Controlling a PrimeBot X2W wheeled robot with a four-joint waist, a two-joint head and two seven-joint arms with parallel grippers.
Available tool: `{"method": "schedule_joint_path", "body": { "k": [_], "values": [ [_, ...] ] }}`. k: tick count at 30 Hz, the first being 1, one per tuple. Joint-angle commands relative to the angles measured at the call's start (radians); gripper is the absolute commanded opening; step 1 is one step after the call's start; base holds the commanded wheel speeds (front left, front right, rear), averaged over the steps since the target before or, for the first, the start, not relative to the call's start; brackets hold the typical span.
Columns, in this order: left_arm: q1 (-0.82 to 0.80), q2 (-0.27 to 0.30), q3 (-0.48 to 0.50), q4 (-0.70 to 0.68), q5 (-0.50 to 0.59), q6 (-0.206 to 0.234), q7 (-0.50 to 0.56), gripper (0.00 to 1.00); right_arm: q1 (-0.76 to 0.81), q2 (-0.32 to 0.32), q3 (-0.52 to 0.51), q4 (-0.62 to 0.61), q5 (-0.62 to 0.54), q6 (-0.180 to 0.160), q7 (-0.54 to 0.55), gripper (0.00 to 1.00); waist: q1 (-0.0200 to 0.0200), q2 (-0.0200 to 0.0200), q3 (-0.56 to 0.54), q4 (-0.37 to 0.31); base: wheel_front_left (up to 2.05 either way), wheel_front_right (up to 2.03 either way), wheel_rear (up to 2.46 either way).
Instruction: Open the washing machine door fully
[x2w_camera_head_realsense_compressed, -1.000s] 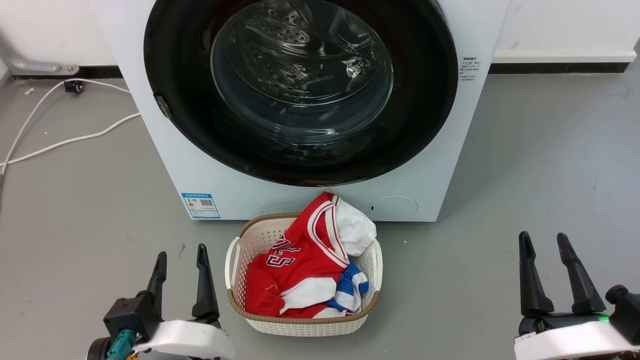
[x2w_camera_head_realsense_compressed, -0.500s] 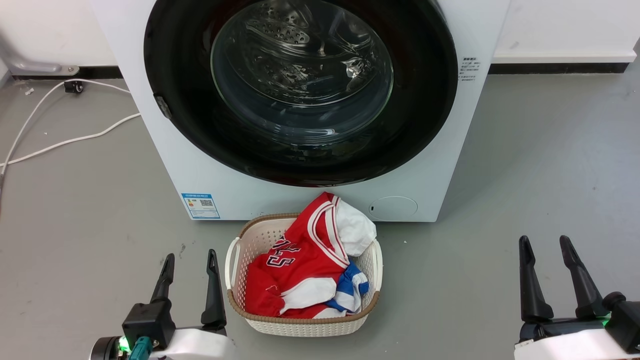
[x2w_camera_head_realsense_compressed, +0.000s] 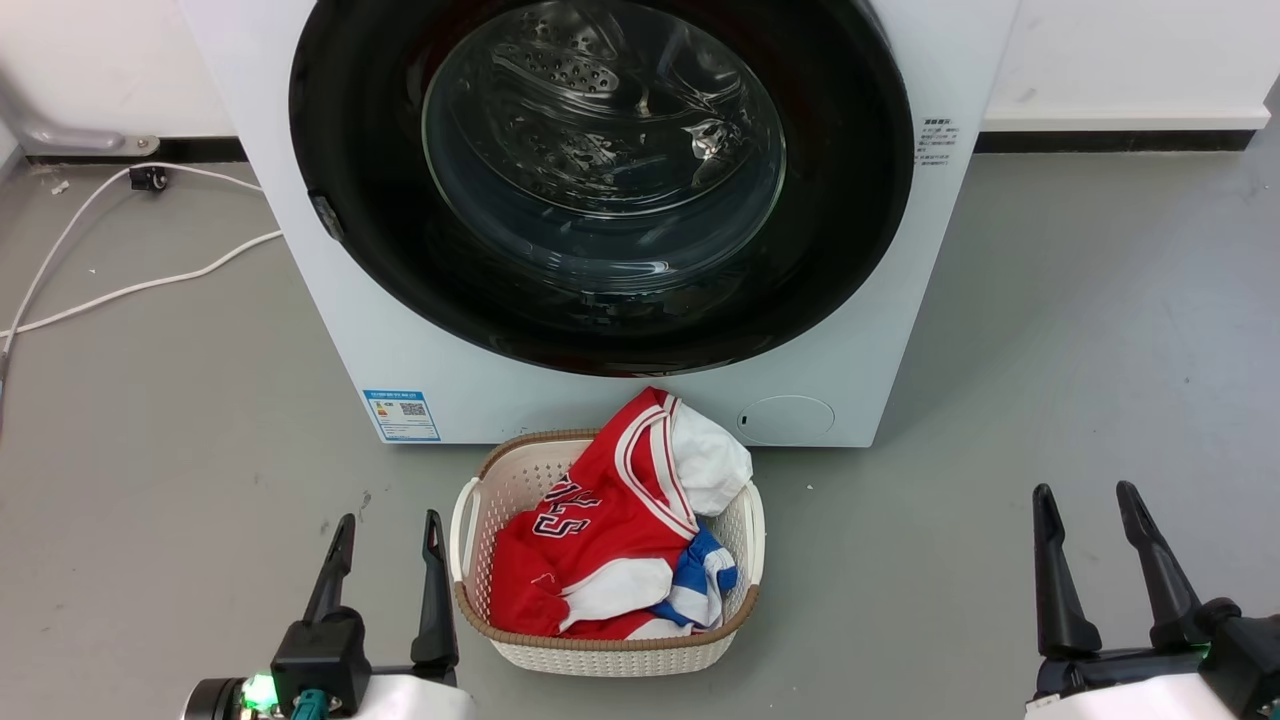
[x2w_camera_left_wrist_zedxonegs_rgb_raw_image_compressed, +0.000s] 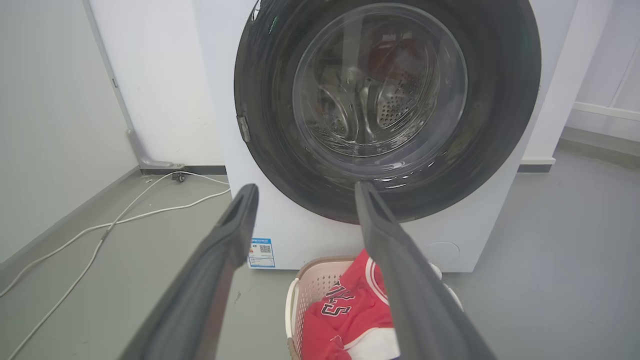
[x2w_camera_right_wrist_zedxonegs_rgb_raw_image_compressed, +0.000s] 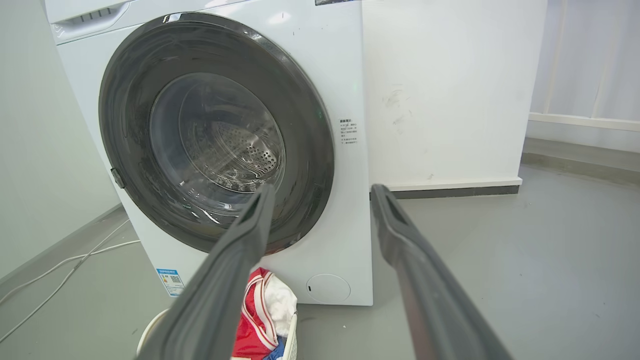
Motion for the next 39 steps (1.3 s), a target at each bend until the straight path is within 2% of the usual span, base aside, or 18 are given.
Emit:
{"method": "schedule_joint_path", "body": {
  "k": [1, 5, 18, 39],
  "values": [
    [0.009, 0.001, -0.001, 0.001, 0.021, 0.001, -0.011, 1.00, 0.009, 0.003, 0.003, -0.002, -0.016, 0.000, -0.009, 1.00, -0.0001, 0.0000, 0.000, 0.001, 0.00, 0.00, 0.00],
    [0.013, -0.001, -0.002, 0.006, 0.050, 0.003, -0.016, 1.00, 0.014, 0.003, 0.006, 0.003, -0.043, 0.000, -0.015, 1.00, -0.0001, 0.0000, 0.000, 0.001, 0.00, 0.00, 0.00],
    [0.014, -0.007, 0.009, 0.024, 0.044, -0.003, -0.016, 1.00, 0.011, 0.003, 0.004, 0.026, -0.018, 0.000, -0.014, 1.00, -0.0001, 0.0000, 0.000, 0.000, 0.00, 0.00, 0.00],
    [0.011, -0.009, 0.012, 0.046, 0.054, 0.013, -0.015, 1.00, 0.012, 0.003, 0.007, 0.041, -0.016, 0.000, -0.014, 1.00, -0.0001, 0.0000, -0.004, 0.000, 0.00, 0.00, 0.00]
  ]
}}
